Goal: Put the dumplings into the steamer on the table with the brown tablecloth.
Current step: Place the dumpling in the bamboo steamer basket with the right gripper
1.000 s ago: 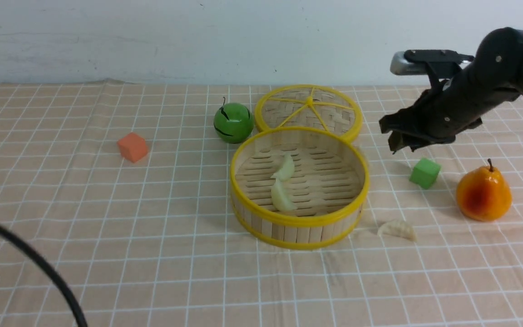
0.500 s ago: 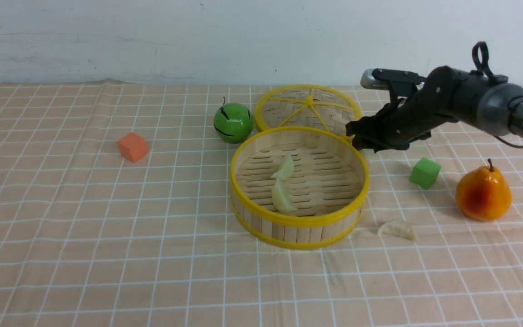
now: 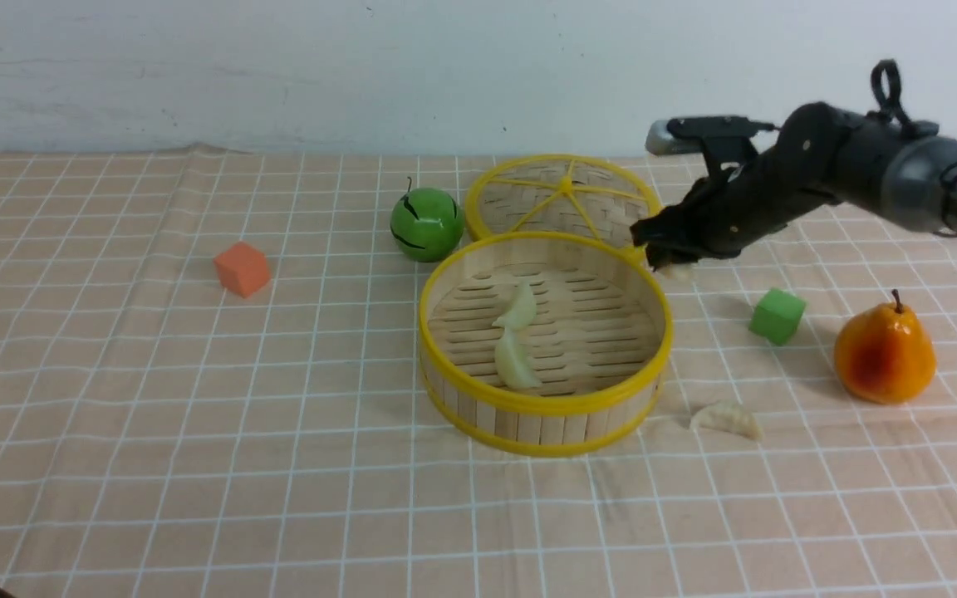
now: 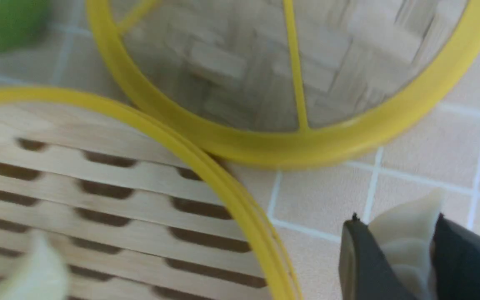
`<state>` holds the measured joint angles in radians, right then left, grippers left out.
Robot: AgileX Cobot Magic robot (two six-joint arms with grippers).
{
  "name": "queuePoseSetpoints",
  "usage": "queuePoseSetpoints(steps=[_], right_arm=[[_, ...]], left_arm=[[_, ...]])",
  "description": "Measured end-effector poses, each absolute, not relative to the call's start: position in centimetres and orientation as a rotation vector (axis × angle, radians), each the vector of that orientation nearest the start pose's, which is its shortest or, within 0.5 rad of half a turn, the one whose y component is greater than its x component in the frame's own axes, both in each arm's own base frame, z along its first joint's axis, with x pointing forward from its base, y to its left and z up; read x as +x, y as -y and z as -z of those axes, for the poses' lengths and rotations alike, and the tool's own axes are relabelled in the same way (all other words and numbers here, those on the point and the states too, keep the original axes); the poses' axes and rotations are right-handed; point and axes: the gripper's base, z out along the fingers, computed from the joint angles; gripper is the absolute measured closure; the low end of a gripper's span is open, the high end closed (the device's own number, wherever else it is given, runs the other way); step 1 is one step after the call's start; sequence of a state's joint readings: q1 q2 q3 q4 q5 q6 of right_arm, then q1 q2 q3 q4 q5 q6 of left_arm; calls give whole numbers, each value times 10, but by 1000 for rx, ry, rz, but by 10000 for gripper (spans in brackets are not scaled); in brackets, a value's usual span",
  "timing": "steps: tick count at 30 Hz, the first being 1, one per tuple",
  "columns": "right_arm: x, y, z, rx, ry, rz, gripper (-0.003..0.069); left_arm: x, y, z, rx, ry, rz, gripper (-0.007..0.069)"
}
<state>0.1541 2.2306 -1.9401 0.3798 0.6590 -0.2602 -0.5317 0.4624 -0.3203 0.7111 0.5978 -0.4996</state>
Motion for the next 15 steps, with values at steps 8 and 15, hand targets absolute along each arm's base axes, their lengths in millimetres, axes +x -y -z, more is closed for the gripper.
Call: queuePoseSetpoints(steps=[8, 15], right_arm=[[470, -161, -248, -512, -2451, -492, 462], [472, -181, -192, -569, -2569, -493, 445]], left_arm=[[87, 14, -256, 414, -1936, -92, 638], [85, 13, -258, 402, -1920, -84, 638]])
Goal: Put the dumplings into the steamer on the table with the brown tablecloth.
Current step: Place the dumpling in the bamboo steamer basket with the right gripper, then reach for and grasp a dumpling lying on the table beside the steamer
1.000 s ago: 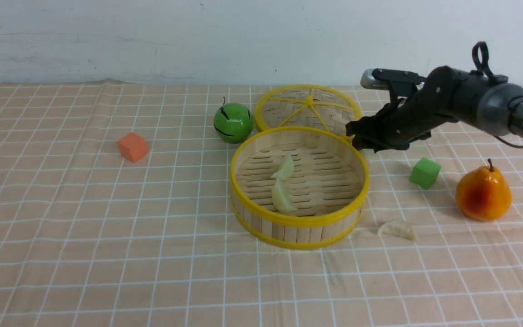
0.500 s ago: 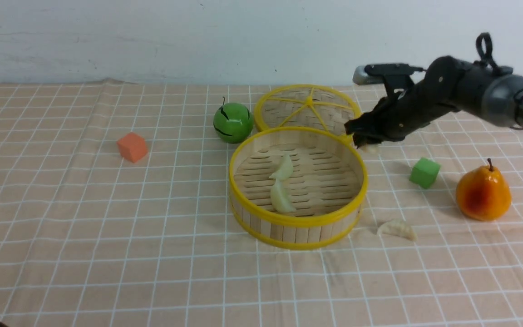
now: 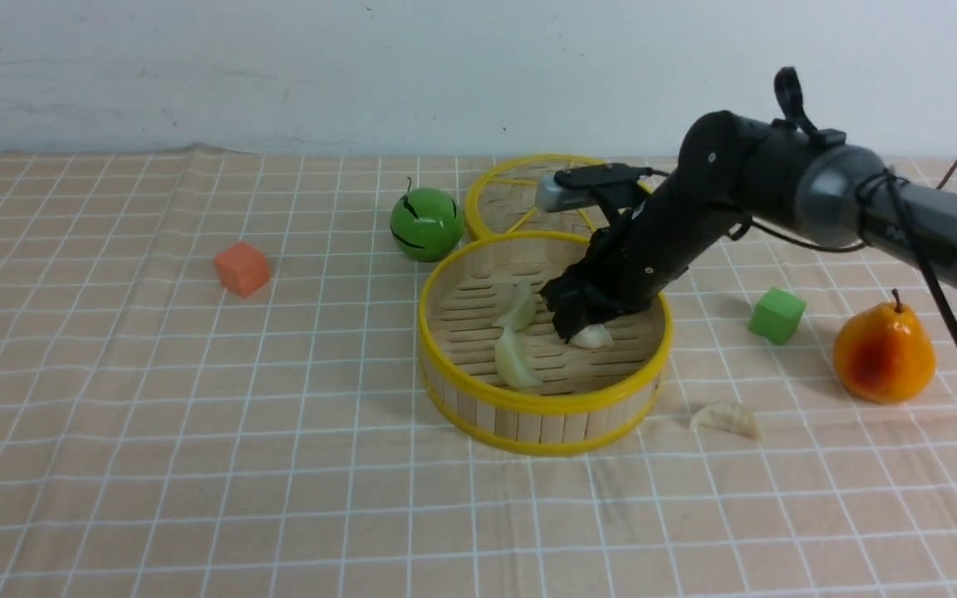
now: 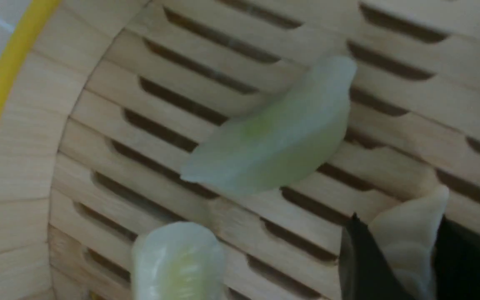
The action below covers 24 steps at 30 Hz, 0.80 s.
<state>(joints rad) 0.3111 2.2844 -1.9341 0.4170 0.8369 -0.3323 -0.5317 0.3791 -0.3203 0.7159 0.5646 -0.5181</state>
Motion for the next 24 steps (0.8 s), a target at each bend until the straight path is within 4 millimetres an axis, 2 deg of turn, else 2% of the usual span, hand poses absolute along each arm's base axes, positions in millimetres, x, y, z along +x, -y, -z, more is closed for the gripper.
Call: queuePoseSetpoints(steps=[2, 3, 4, 6, 9, 11, 13, 14, 15, 17, 18, 20, 21, 22, 24], right_arm=[[472, -180, -192, -563, -2567, -492, 415], [473, -180, -193, -557, -2567, -490, 358], [473, -180, -194, -559, -2564, -488, 342], [472, -180, -201, -567, -2553, -480, 260], [468, -176, -232, -606, -2514, -444, 167], [459, -171, -265, -647, -2473, -390, 139], [448, -161, -294, -677, -2439, -317, 134], [448, -160, -297, -677, -2434, -310, 134], [441, -148, -311, -676, -2430, -264, 138], [432, -127, -321, -656, -2454, -220, 150], [429, -118, -318, -647, -2482, -210, 156], [424, -97, -301, -616, -2573, -193, 169], [421, -86, -286, -595, -2636, -194, 176], [419, -82, -279, -584, -2661, -197, 178], [408, -65, -239, -544, -2796, -234, 183]], left_arm=[[85, 13, -258, 402, -1918, -83, 638], [85, 13, -258, 401, -1918, -82, 638], [85, 13, -258, 401, -1918, -82, 638], [85, 13, -258, 401, -1918, -81, 638], [85, 13, -258, 400, -1919, -79, 638], [85, 13, -258, 397, -1922, -73, 638], [85, 14, -257, 391, -1927, -63, 638], [85, 14, -257, 391, -1927, -62, 638], [84, 14, -257, 385, -1932, -52, 638], [84, 14, -257, 381, -1933, -44, 638], [84, 14, -257, 379, -1933, -43, 638], [83, 14, -258, 375, -1922, -33, 638], [82, 14, -259, 373, -1914, -27, 638], [81, 13, -259, 370, -1910, -23, 638], [78, 12, -261, 360, -1883, -10, 638]])
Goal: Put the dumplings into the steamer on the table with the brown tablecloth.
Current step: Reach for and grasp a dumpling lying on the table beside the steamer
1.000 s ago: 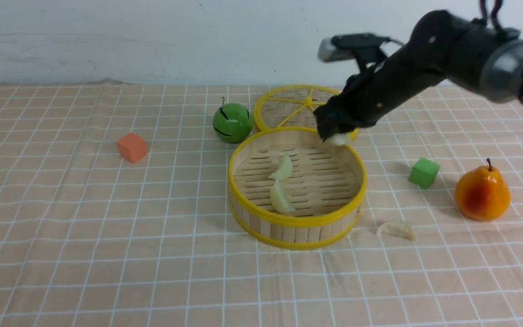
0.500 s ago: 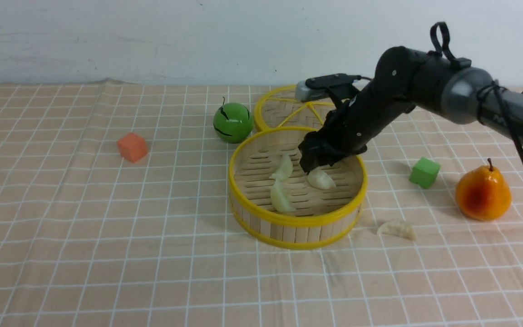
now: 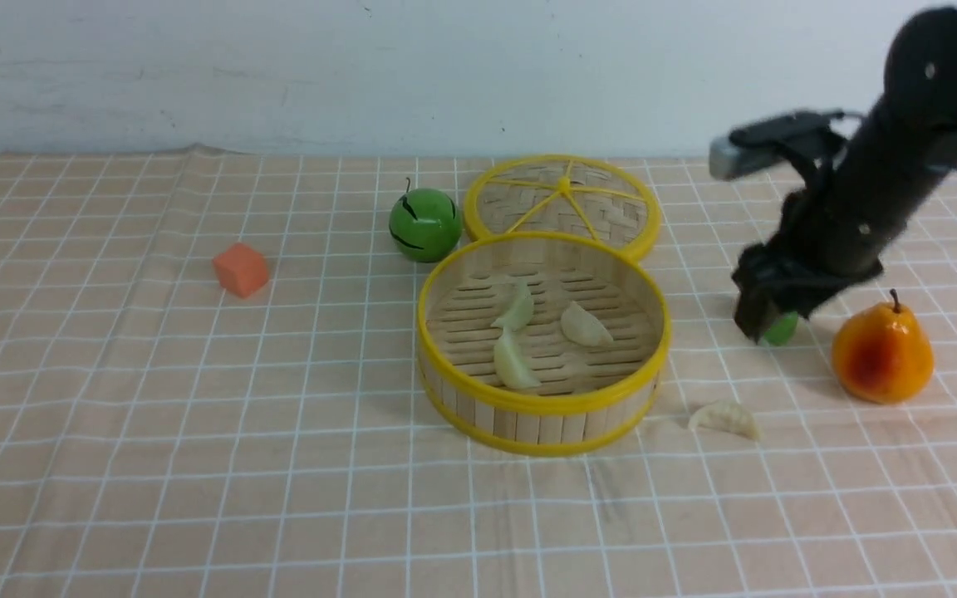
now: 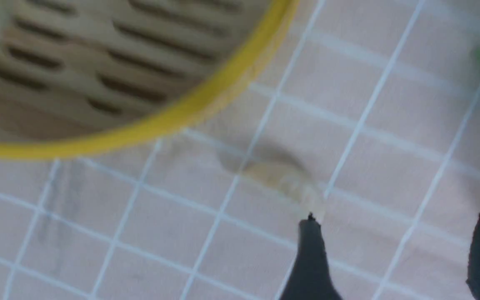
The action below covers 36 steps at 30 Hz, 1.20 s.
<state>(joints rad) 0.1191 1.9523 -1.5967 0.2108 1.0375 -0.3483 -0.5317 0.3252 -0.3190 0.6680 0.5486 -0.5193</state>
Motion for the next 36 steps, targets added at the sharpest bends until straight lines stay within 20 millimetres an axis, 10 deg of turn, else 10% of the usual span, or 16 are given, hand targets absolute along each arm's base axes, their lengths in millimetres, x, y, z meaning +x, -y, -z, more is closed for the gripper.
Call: queuePoseSetpoints(steps=[5, 15, 22, 28, 36], right_arm=[[390, -69, -194, -587, -2834, -350, 185], [398, -75, -184, -631, -2659, -313, 212], [395, -81, -171, -657, -2718, -363, 499], [393, -83, -174, -684, -2730, -371, 534], [366, -86, -234, -775, -2688, -401, 662]], left_arm=[[73, 9, -264, 343, -1846, 4, 638], [73, 9, -264, 340, -1845, 8, 638], [73, 9, -264, 339, -1845, 9, 638], [73, 9, -264, 339, -1845, 9, 638], [73, 9, -264, 338, -1849, 6, 636]])
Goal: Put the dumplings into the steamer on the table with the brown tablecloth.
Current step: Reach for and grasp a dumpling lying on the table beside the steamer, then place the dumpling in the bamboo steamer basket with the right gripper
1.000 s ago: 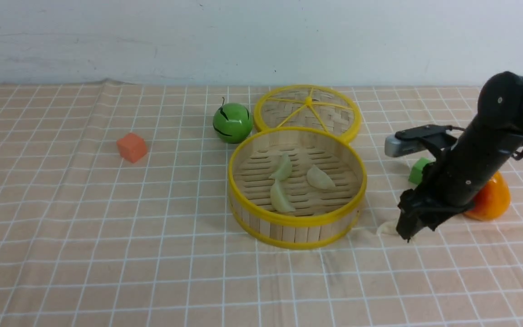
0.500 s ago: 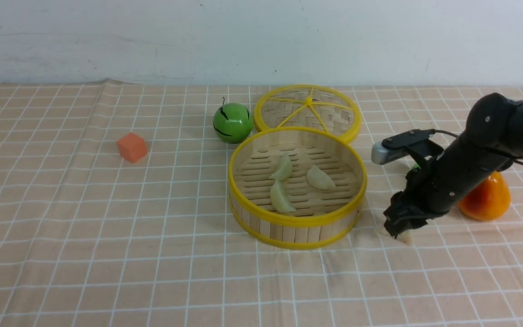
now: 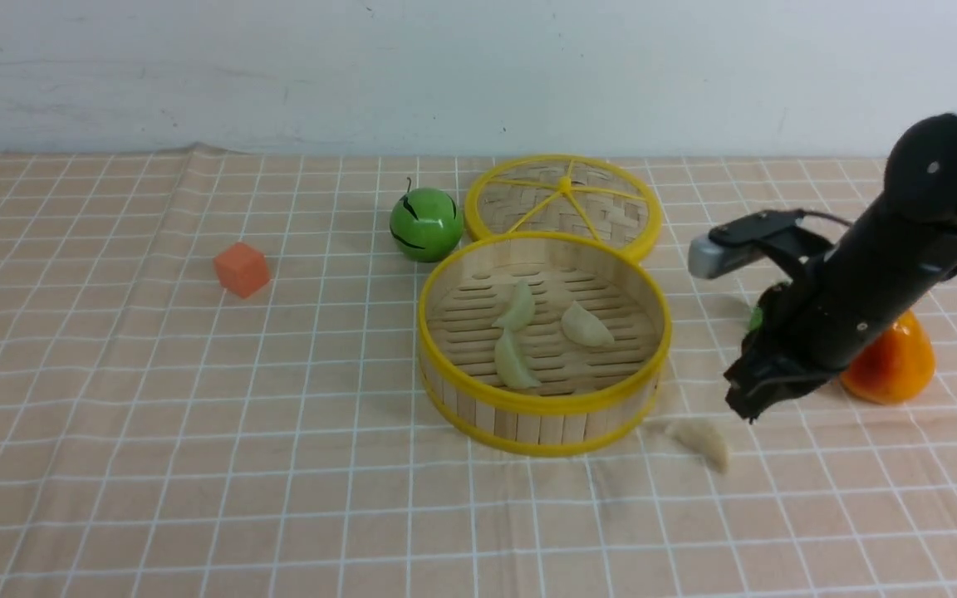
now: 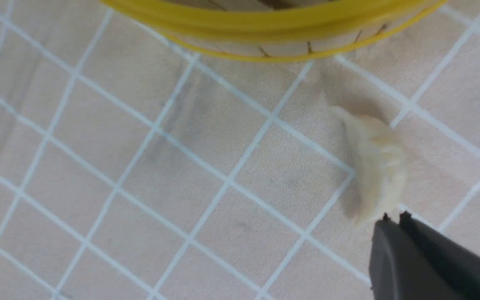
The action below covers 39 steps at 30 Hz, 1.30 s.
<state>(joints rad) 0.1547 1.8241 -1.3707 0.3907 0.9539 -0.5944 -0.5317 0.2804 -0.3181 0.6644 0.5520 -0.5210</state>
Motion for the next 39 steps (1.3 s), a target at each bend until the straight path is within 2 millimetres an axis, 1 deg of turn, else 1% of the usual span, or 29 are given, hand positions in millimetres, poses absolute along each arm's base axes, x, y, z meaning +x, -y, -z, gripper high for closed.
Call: queuePoseSetpoints(steps=[1, 2, 3, 5, 8, 11, 13, 14, 15, 16, 17, 18, 20, 22, 23, 24, 25, 29, 31, 35, 36, 39], right_arm=[[362, -86, -249, -761, -2649, -403, 661], [359, -86, -260, -742, -2613, -413, 661], [360, -87, -260, -735, -2610, -423, 661], [359, -90, -277, -697, -2517, -444, 661], [363, -90, -277, -703, -2483, -430, 656], [366, -91, -265, -721, -2527, -444, 628], [368, -92, -252, -732, -2571, -464, 582], [369, -92, -249, -730, -2579, -470, 576], [373, -93, -239, -720, -2605, -492, 529], [375, -94, -231, -706, -2619, -511, 483], [378, -95, -224, -692, -2629, -520, 452], [382, -96, -216, -672, -2638, -528, 401], [387, -96, -205, -652, -2648, -525, 360], [392, -96, -189, -651, -2669, -509, 340], [392, -96, -189, -653, -2670, -508, 340], [393, -94, -178, -679, -2695, -483, 350], [394, -93, -172, -702, -2714, -464, 374], [391, -91, -170, -749, -2742, -441, 498], [389, -90, -171, -770, -2751, -436, 501], [386, -89, -182, -802, -2741, -411, 501], [385, -88, -188, -805, -2728, -404, 501], [380, -88, -217, -805, -2663, -393, 501]], left_arm=[[73, 9, -264, 338, -1849, 6, 636], [73, 9, -264, 338, -1849, 6, 636], [73, 9, -264, 338, -1849, 6, 636], [73, 9, -264, 338, -1848, 7, 636], [73, 9, -264, 339, -1847, 7, 636], [73, 9, -264, 339, -1847, 7, 636], [73, 9, -263, 339, -1847, 8, 636], [73, 9, -263, 339, -1847, 8, 636], [73, 9, -264, 340, -1846, 7, 636], [73, 9, -264, 340, -1846, 7, 636], [73, 9, -264, 340, -1846, 7, 636], [73, 9, -264, 340, -1846, 7, 635], [73, 9, -264, 340, -1846, 7, 635], [73, 9, -264, 340, -1846, 7, 632], [73, 9, -264, 340, -1846, 7, 631], [73, 9, -264, 340, -1846, 7, 630], [73, 9, -264, 340, -1846, 7, 629], [73, 9, -264, 340, -1846, 8, 627], [73, 9, -264, 340, -1846, 8, 626], [73, 9, -264, 340, -1846, 8, 623], [73, 9, -264, 340, -1846, 8, 623], [73, 9, -264, 340, -1845, 8, 623]])
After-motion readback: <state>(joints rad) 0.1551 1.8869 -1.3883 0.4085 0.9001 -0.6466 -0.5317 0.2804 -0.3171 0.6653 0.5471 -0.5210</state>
